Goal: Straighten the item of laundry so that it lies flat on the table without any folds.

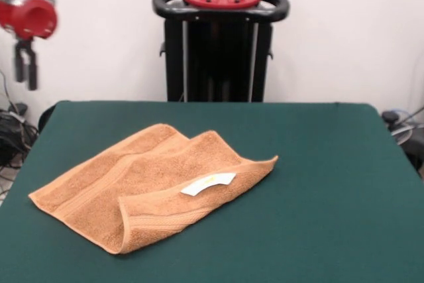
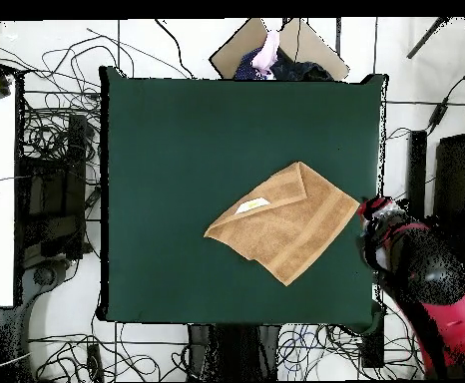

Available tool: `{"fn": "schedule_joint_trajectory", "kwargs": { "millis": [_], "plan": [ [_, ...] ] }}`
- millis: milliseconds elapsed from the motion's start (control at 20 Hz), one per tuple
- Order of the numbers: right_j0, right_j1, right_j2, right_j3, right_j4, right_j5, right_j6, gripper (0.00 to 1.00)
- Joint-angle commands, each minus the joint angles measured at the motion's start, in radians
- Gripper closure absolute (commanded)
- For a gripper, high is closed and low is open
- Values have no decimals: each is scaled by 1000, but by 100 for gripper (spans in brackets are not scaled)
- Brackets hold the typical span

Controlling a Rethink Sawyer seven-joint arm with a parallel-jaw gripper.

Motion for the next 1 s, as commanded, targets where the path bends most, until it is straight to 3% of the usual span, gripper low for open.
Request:
{"fn": "schedule_joint_trajectory", "kwargs": {
  "millis": [50, 600, 1000],
  "plan": [
    [3, 40, 194, 6, -84, -19, -11, 0],
    [127, 146, 148, -25, -93, -106, 116, 0],
    [181, 211, 104, -80, -87, -58, 98, 0]
  ]
}}
